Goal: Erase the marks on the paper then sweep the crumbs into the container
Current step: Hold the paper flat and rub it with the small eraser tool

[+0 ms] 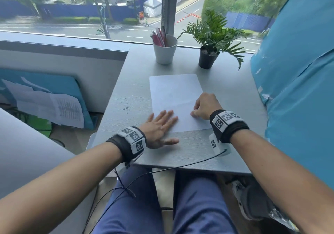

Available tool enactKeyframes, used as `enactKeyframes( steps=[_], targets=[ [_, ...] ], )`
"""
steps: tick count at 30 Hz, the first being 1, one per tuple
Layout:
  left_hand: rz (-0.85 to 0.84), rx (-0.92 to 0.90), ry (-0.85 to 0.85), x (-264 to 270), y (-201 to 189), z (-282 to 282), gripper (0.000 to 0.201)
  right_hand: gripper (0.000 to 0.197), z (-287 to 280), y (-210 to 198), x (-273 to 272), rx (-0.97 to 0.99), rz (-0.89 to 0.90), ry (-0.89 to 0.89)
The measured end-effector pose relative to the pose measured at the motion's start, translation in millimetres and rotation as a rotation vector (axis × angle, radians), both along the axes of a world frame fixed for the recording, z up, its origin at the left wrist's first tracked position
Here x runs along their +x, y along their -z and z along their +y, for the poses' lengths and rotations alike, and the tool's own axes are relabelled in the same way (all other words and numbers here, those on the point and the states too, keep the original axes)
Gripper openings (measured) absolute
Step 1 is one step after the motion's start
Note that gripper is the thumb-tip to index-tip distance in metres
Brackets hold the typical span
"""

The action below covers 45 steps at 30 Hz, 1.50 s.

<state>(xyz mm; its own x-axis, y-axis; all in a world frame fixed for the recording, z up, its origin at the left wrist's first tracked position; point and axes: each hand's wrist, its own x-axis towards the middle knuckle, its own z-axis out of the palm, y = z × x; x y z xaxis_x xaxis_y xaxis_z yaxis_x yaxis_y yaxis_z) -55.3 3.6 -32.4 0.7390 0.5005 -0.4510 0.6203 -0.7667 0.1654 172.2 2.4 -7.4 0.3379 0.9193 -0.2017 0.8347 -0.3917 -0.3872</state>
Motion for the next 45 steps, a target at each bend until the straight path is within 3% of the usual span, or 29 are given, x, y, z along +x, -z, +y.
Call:
enactKeyframes(
  steps=[2, 4, 6, 8, 10, 15, 18, 20, 22, 25, 27, 31, 34, 40, 45],
  targets=[
    [0.096, 0.080, -0.246, -9, -4, 16, 0.102, 0.017, -1, 0, -2, 0.002, -0.001, 0.011],
    [0.106, 0.157, -0.338, -6, -9, 17, 0.107, 0.018, 0, 0, -5, 0.007, -0.009, 0.024],
    [0.017, 0.147, -0.169, 10, -13, 4, 0.105, 0.017, 0, -2, -8, 0.001, -0.012, 0.035],
    [-0.016, 0.024, 0.048, 30, -13, -13, 0.100, 0.016, -2, -5, -9, -0.009, -0.004, 0.047],
    [-0.015, -0.053, 0.110, 39, -6, -14, 0.093, 0.017, -4, -6, -9, -0.007, 0.011, 0.057],
    [0.059, -0.021, -0.178, 17, -6, 28, 0.091, 0.021, -7, -7, -13, -0.019, 0.035, 0.079],
    [0.216, 0.117, -0.379, 2, -14, 44, 0.102, 0.032, -8, -8, -16, -0.029, 0.026, 0.085],
    [0.207, 0.208, -0.437, 2, -16, 42, 0.105, 0.033, -10, -7, -18, -0.028, 0.018, 0.091],
    [0.066, 0.189, -0.311, 12, -15, 33, 0.096, 0.034, -12, -7, -19, -0.023, 0.005, 0.102],
    [-0.031, -0.025, -0.058, 25, -10, 21, 0.080, 0.035, -17, -7, -21, -0.032, -0.005, 0.095],
    [-0.048, -0.077, -0.094, 24, -3, 27, 0.078, 0.035, -22, -6, -20, -0.041, -0.016, 0.093],
    [-0.007, 0.025, -0.310, 11, 4, 52, 0.092, 0.030, -28, -1, -20, -0.057, -0.046, 0.067],
    [0.046, 0.089, -0.372, 3, 1, 67, 0.112, 0.030, -26, -1, -20, -0.076, -0.097, 0.031],
    [-0.183, 0.013, -0.174, -2, -4, 93, 0.123, 0.025, -11, -7, -21, -0.086, -0.155, -0.056],
    [-0.053, -0.046, -0.166, -5, -7, 113, 0.141, 0.019, 26, -15, -27, 0.006, 0.062, -0.141]
  ],
)
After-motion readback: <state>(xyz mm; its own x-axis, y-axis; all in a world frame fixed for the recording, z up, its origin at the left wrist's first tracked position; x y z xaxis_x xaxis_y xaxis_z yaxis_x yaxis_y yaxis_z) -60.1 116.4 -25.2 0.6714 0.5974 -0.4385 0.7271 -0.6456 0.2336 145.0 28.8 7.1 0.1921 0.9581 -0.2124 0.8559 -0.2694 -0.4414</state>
